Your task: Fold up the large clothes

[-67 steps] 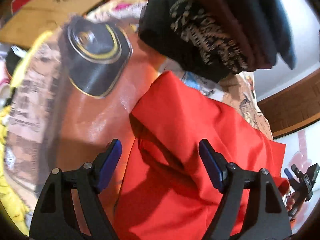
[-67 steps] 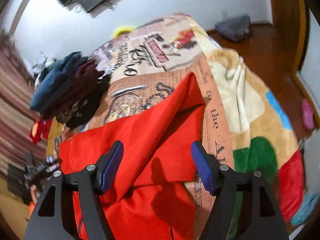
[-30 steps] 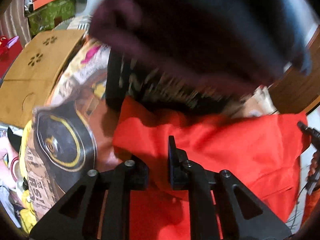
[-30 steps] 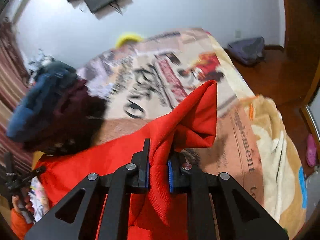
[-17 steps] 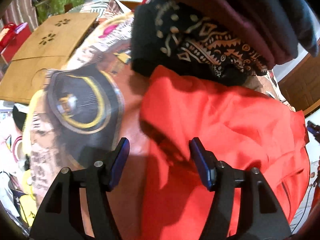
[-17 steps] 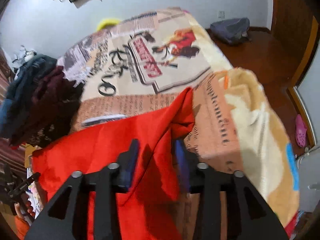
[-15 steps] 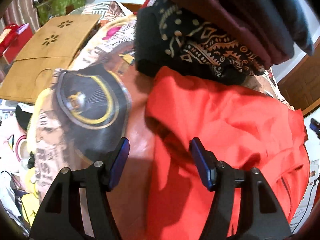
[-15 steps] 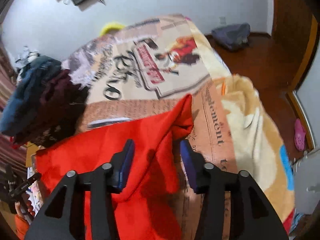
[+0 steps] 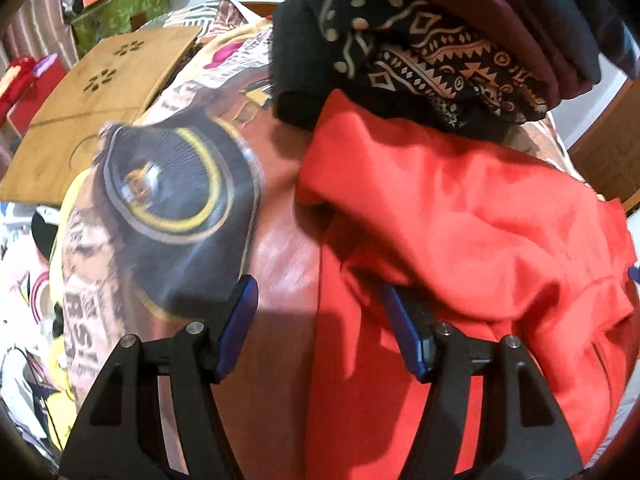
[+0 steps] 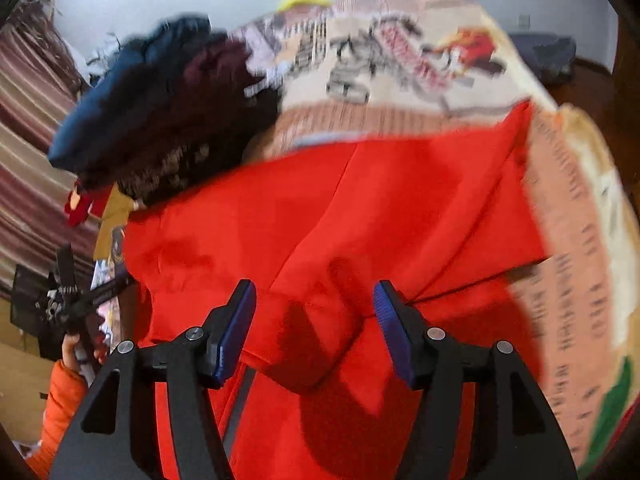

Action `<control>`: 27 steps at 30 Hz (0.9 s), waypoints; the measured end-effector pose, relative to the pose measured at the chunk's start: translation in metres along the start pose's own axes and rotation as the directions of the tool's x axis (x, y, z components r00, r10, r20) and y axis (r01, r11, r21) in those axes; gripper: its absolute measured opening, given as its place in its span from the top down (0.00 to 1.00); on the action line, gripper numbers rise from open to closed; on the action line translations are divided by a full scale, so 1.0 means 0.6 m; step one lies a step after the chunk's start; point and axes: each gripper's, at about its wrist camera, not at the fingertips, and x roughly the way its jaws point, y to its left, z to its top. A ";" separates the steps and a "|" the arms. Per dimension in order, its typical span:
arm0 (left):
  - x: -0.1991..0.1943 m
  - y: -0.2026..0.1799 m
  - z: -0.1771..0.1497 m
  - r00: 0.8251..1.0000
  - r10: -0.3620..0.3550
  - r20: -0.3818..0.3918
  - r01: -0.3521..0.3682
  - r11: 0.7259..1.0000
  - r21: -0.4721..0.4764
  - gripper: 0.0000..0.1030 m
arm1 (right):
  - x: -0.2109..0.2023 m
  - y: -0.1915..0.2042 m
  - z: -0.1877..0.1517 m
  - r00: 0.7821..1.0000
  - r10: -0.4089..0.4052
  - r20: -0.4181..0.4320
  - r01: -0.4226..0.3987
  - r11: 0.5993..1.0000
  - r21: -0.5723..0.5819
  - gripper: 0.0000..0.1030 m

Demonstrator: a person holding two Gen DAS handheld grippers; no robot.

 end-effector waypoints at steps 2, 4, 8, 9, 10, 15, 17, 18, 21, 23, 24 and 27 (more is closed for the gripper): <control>0.015 -0.016 0.010 0.998 0.059 0.014 -0.060 0.998 0.027 0.47 | 0.023 -0.003 -0.005 0.999 0.011 -0.031 -0.011 1.000 0.022 0.45; 0.023 -0.034 0.017 0.995 0.096 0.033 -0.098 0.993 0.061 0.50 | 0.044 -0.006 -0.009 0.998 0.013 -0.057 -0.011 0.999 0.041 0.44; 0.040 -0.065 0.025 0.986 0.154 0.061 -0.161 0.978 0.130 0.66 | 0.058 -0.005 -0.018 0.998 -0.028 -0.058 0.028 1.000 -0.007 0.45; 0.043 -0.070 0.028 0.982 0.174 0.071 -0.183 0.972 0.146 0.68 | 0.059 -0.003 -0.021 0.998 -0.036 -0.056 0.035 0.999 -0.021 0.45; 0.044 -0.072 0.030 0.978 0.191 0.082 -0.202 0.967 0.156 0.68 | 0.061 -0.004 -0.024 0.997 -0.047 -0.055 0.045 0.998 -0.039 0.47; 0.034 -0.059 0.039 0.966 0.240 0.097 -0.249 0.963 0.103 0.70 | 0.050 -0.004 -0.034 0.997 -0.058 -0.047 0.053 0.994 -0.094 0.50; 0.026 -0.056 0.035 0.959 0.264 0.103 -0.273 0.957 0.093 0.70 | 0.043 -0.010 -0.035 0.997 -0.064 -0.039 0.060 0.994 -0.095 0.56; 0.023 -0.051 0.034 0.958 0.269 0.103 -0.278 0.957 0.088 0.70 | 0.039 -0.013 -0.035 0.997 -0.071 -0.034 0.068 0.993 -0.094 0.57; 0.000 -0.035 0.030 0.957 0.269 0.111 -0.276 0.960 0.051 0.65 | 0.020 -0.023 -0.037 0.993 -0.121 0.006 0.121 0.988 -0.093 0.59; -0.018 -0.019 0.028 0.959 0.259 0.115 -0.262 0.965 0.017 0.52 | 0.009 -0.034 -0.041 0.988 -0.152 0.019 0.153 0.984 -0.089 0.59; -0.028 -0.008 0.026 0.961 0.254 0.114 -0.255 0.967 -0.003 0.44 | 0.003 -0.038 -0.045 0.987 -0.158 0.021 0.159 0.984 -0.086 0.59; -0.056 0.018 0.016 0.974 0.201 0.102 -0.199 0.980 -0.029 0.39 | -0.025 -0.042 -0.055 0.984 -0.174 0.046 0.178 0.980 -0.091 0.59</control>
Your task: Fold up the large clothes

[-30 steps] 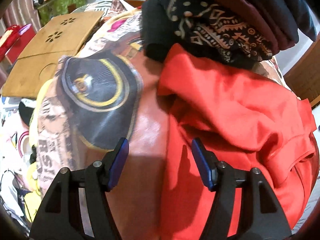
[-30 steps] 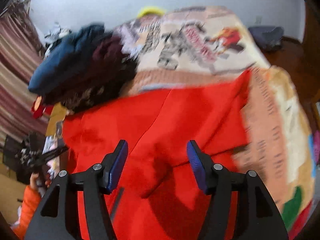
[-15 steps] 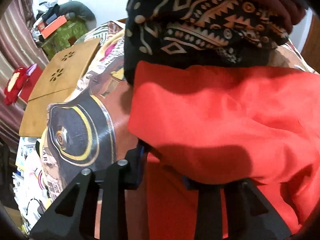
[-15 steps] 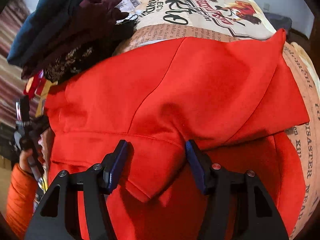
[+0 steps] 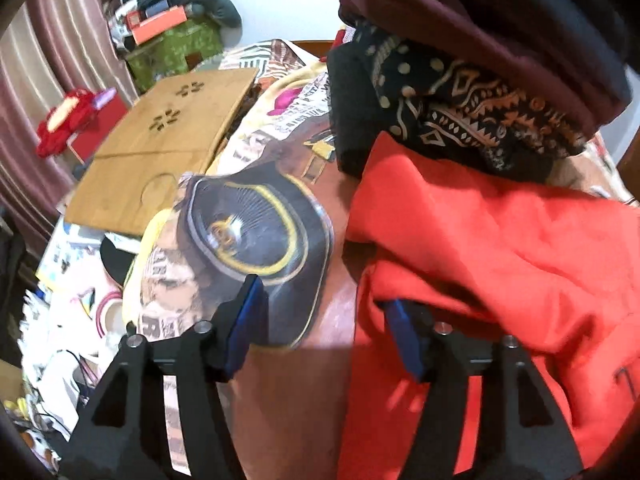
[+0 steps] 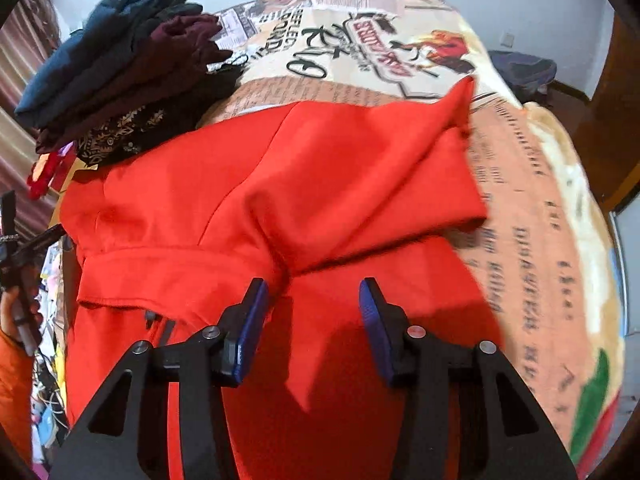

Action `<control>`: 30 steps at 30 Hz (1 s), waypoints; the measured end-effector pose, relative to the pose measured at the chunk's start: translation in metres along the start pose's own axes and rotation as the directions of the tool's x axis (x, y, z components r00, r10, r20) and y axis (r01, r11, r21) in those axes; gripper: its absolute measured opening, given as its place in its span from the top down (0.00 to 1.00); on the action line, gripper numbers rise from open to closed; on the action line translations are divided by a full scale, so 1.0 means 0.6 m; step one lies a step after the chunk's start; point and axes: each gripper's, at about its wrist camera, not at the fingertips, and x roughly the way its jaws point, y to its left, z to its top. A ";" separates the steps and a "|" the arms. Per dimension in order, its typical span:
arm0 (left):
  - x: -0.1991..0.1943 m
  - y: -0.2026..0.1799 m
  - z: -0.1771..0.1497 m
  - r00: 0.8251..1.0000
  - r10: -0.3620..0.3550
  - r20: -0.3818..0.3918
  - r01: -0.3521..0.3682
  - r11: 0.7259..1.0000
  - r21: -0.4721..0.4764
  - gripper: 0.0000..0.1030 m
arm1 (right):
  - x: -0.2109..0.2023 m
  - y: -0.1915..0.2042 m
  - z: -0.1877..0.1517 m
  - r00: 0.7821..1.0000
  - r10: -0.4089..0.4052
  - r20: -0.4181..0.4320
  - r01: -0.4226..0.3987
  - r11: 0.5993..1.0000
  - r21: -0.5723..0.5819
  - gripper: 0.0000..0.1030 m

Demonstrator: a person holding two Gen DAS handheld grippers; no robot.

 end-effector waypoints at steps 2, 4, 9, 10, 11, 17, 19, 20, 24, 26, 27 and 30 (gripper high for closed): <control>-0.018 0.014 -0.008 0.999 -0.028 -0.021 0.028 1.000 -0.005 0.39 | -0.026 -0.003 -0.006 1.000 -0.006 0.024 0.006 1.000 0.002 0.56; -0.040 0.019 -0.015 0.999 -0.048 -0.024 0.048 0.999 -0.010 0.39 | -0.050 -0.009 -0.011 0.999 0.004 0.043 -0.004 1.000 0.014 0.56; -0.108 0.040 -0.028 0.991 -0.132 0.002 0.132 0.990 -0.052 0.28 | -0.113 -0.030 -0.028 0.996 0.018 0.086 -0.023 0.998 0.053 0.55; -0.117 0.042 -0.030 0.988 -0.156 -0.005 0.155 0.986 -0.057 0.28 | -0.125 -0.034 -0.034 0.996 0.014 0.093 -0.019 0.998 0.056 0.52; -0.127 0.044 -0.034 0.983 -0.183 -0.012 0.182 0.981 -0.059 0.28 | -0.131 -0.036 -0.040 0.995 0.013 0.096 -0.019 0.998 0.056 0.50; -0.159 0.045 -0.086 0.955 -0.286 -0.074 0.283 0.958 -0.056 0.28 | -0.172 -0.058 -0.081 0.995 0.034 0.097 -0.040 0.998 0.058 0.48; -0.159 0.044 -0.112 0.946 -0.308 -0.101 0.303 0.951 -0.061 0.28 | -0.178 -0.064 -0.095 0.995 0.037 0.089 -0.042 0.997 0.059 0.47; -0.157 0.044 -0.127 0.938 -0.325 -0.120 0.318 0.945 -0.071 0.28 | -0.179 -0.066 -0.102 0.996 0.038 0.085 -0.043 0.997 0.062 0.47; -0.128 0.046 -0.186 0.907 -0.362 -0.214 0.348 0.932 -0.104 0.28 | -0.170 -0.077 -0.130 0.997 0.049 0.064 -0.055 0.994 0.096 0.47; -0.108 0.047 -0.215 0.886 -0.383 -0.260 0.359 0.923 -0.135 0.28 | -0.155 -0.082 -0.143 0.997 0.054 0.052 -0.060 0.991 0.119 0.47; -0.100 0.049 -0.226 0.875 -0.397 -0.277 0.367 0.917 -0.155 0.28 | -0.148 -0.085 -0.148 0.997 0.062 0.048 -0.067 0.989 0.132 0.47; -0.073 0.053 -0.263 0.829 -0.452 -0.328 0.392 0.889 -0.235 0.28 | -0.122 -0.089 -0.161 0.995 0.095 0.030 -0.098 0.982 0.159 0.47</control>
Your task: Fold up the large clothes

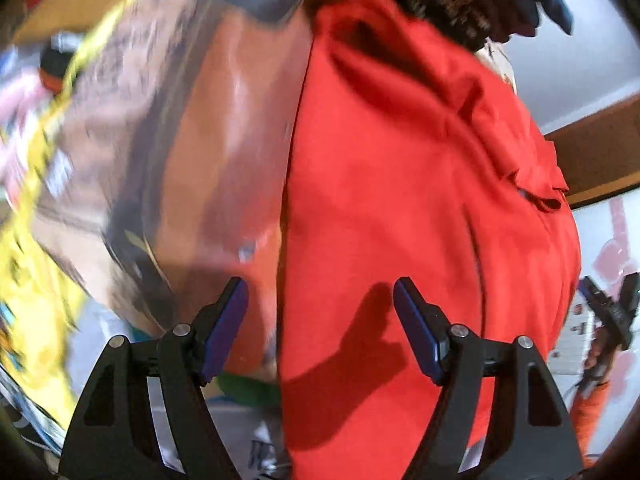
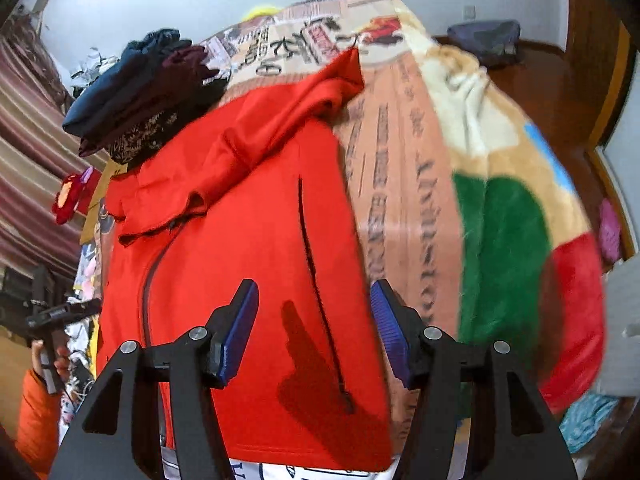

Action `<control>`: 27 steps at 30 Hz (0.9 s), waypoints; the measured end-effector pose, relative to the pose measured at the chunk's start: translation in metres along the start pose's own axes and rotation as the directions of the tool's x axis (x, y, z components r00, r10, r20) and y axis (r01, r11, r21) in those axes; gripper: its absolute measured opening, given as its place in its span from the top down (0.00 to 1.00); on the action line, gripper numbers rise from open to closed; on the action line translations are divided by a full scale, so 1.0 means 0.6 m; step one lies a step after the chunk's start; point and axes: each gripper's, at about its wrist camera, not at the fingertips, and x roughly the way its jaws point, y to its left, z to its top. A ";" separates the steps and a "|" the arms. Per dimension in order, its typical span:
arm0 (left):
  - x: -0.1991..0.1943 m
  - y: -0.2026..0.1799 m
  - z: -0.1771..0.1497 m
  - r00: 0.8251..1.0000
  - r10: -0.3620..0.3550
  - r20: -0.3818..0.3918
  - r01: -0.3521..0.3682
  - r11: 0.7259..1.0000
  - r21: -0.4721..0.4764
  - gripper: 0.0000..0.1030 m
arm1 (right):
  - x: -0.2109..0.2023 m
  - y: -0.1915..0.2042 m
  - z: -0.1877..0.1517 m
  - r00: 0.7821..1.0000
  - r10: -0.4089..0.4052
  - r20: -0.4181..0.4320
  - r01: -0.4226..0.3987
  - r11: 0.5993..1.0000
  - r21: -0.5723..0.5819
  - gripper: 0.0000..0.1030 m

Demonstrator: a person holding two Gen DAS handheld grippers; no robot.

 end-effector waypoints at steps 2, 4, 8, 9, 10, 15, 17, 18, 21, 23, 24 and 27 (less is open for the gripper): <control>0.009 0.001 -0.014 1.000 -0.014 0.000 0.014 1.000 -0.007 0.28 | 0.017 0.002 -0.008 1.000 -0.005 -0.015 0.005 1.000 0.011 0.47; 0.010 -0.009 -0.023 1.000 -0.025 0.005 0.025 1.000 0.013 0.28 | 0.021 0.011 -0.013 1.000 -0.027 0.001 0.027 1.000 -0.006 0.47; 0.014 -0.036 -0.042 0.998 -0.061 0.003 0.061 0.998 0.036 0.28 | 0.018 0.024 -0.020 0.998 -0.058 0.020 0.058 0.998 -0.029 0.53; 0.013 -0.044 -0.045 0.999 -0.047 0.007 0.047 0.998 0.038 0.28 | 0.015 0.026 -0.022 0.997 -0.069 0.027 0.069 0.997 -0.036 0.55; 0.011 -0.051 -0.048 0.999 -0.049 0.013 0.048 0.998 0.039 0.28 | 0.014 0.026 -0.024 0.997 -0.066 0.033 0.068 0.997 -0.036 0.61; -0.001 -0.083 -0.045 0.997 -0.069 0.033 0.067 0.995 0.076 0.81 | 0.005 0.025 -0.028 0.999 0.002 0.033 -0.002 1.000 -0.019 0.87; -0.007 -0.096 -0.037 0.997 -0.066 0.046 0.061 0.994 0.096 0.95 | 0.000 0.035 -0.022 0.999 0.031 0.036 -0.030 0.999 -0.026 0.89; -0.014 -0.101 -0.028 0.995 -0.078 0.059 0.072 0.992 0.100 0.95 | -0.002 0.042 -0.018 0.998 0.044 0.040 -0.043 0.999 -0.032 0.89; -0.039 -0.118 -0.003 0.986 -0.127 0.106 0.116 0.988 0.106 0.96 | -0.013 0.069 0.001 0.994 0.090 0.061 -0.085 0.994 -0.070 0.90; -0.069 -0.125 0.017 0.976 -0.153 0.153 0.135 0.984 0.118 0.96 | -0.024 0.086 0.022 0.989 0.116 0.086 -0.108 0.990 -0.093 0.90; -0.082 -0.131 0.029 0.970 -0.165 0.177 0.144 0.982 0.123 0.96 | -0.029 0.093 0.037 0.986 0.131 0.100 -0.121 0.988 -0.097 0.90; -0.125 -0.148 0.073 0.945 -0.191 0.265 0.159 0.978 0.136 0.96 | -0.038 0.110 0.080 0.978 0.146 0.147 -0.129 0.984 -0.123 0.90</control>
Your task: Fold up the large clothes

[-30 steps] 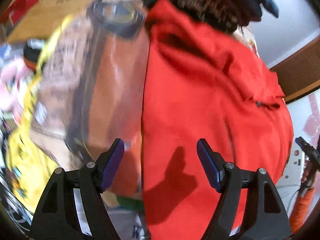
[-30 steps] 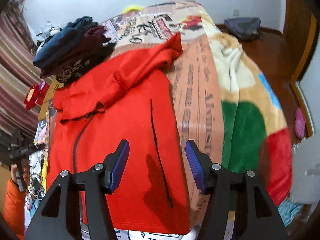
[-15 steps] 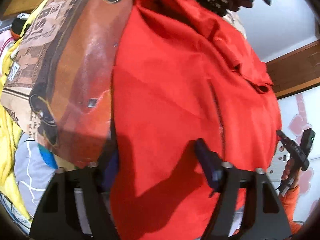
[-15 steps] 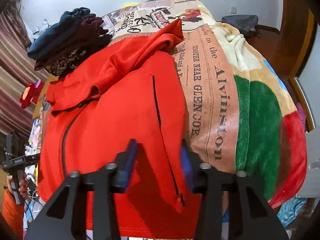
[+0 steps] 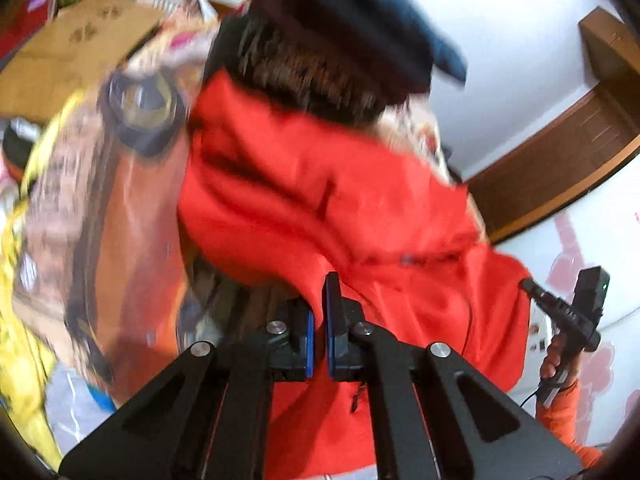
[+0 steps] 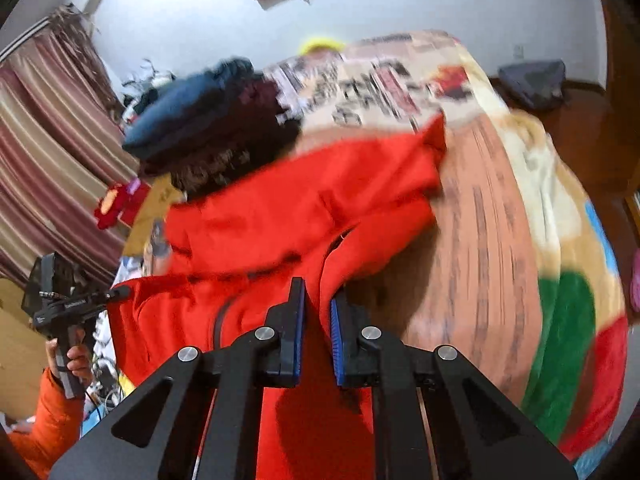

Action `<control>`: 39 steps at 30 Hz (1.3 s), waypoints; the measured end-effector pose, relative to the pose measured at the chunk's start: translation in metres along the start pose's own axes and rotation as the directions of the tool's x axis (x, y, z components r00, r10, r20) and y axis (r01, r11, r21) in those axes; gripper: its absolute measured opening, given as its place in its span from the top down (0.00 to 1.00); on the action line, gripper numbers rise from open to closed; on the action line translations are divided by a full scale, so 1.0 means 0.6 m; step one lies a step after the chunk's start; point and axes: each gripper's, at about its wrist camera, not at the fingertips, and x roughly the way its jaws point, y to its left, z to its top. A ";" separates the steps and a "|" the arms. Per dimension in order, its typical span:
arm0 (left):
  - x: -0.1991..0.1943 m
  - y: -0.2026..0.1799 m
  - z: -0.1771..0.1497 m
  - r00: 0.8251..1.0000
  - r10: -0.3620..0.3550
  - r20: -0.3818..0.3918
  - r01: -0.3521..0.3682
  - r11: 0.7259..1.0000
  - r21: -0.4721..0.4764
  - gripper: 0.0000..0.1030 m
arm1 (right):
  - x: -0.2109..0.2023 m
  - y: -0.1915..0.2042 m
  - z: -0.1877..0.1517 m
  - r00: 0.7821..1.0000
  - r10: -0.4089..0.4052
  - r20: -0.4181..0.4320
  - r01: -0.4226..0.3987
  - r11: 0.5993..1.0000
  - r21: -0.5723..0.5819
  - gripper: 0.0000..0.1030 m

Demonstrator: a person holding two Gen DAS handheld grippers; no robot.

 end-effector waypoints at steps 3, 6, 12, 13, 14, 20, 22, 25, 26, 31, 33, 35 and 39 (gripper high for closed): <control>-0.015 0.000 0.055 0.997 -0.007 0.076 0.009 1.000 -0.017 0.96 | 0.010 0.000 0.049 0.999 -0.015 0.047 0.016 1.000 -0.012 0.90; -0.001 0.014 0.102 0.990 0.060 0.127 -0.056 0.998 -0.038 0.96 | 0.030 -0.017 0.091 0.996 -0.042 0.083 0.041 0.999 0.015 0.90; 0.109 0.085 0.139 0.975 0.217 0.049 -0.213 0.974 -0.080 0.95 | 0.119 -0.087 0.119 0.994 -0.107 0.033 0.103 0.990 0.096 0.90; 0.134 0.098 0.136 0.973 0.229 0.013 -0.227 0.970 -0.086 0.95 | 0.141 -0.098 0.113 0.994 -0.114 0.003 0.113 0.988 0.106 0.90; 0.153 0.106 0.134 0.971 0.237 -0.012 -0.237 0.967 -0.090 0.95 | 0.149 -0.104 0.112 0.993 -0.121 -0.015 0.122 0.987 0.105 0.90; 0.186 0.122 0.108 0.962 0.260 -0.085 -0.264 0.964 -0.039 0.75 | 0.152 -0.113 0.097 0.989 -0.132 -0.062 0.138 0.985 0.106 0.77; 0.165 0.115 0.101 0.958 0.279 -0.061 -0.280 0.960 -0.017 0.57 | 0.134 -0.113 0.096 0.990 -0.125 -0.070 0.133 0.985 0.112 0.74; 0.130 0.111 0.086 0.950 0.313 -0.016 -0.313 0.950 0.001 0.43 | 0.113 -0.114 0.090 0.987 -0.136 -0.082 0.144 0.985 0.098 0.60; 0.121 0.114 0.080 0.949 0.314 -0.016 -0.314 0.949 0.002 0.43 | 0.106 -0.112 0.084 0.986 -0.144 -0.081 0.150 0.985 0.084 0.59; 0.112 0.144 0.042 0.961 0.271 -0.064 -0.274 0.960 -0.054 0.43 | 0.113 -0.118 0.050 0.979 -0.146 -0.144 0.154 0.987 0.043 0.57; 0.122 0.157 0.018 0.968 0.228 -0.107 -0.238 0.967 -0.093 0.43 | 0.119 -0.117 0.033 0.978 -0.143 -0.154 0.151 0.987 0.046 0.57; 0.132 0.162 -0.005 0.976 0.175 -0.133 -0.191 0.974 -0.120 0.43 | 0.116 -0.106 0.023 0.980 -0.154 -0.125 0.159 0.987 0.028 0.55; 0.146 0.150 -0.034 0.982 0.111 -0.154 -0.132 0.982 -0.134 0.43 | 0.115 -0.080 0.014 0.986 -0.106 -0.129 0.108 0.994 0.008 0.62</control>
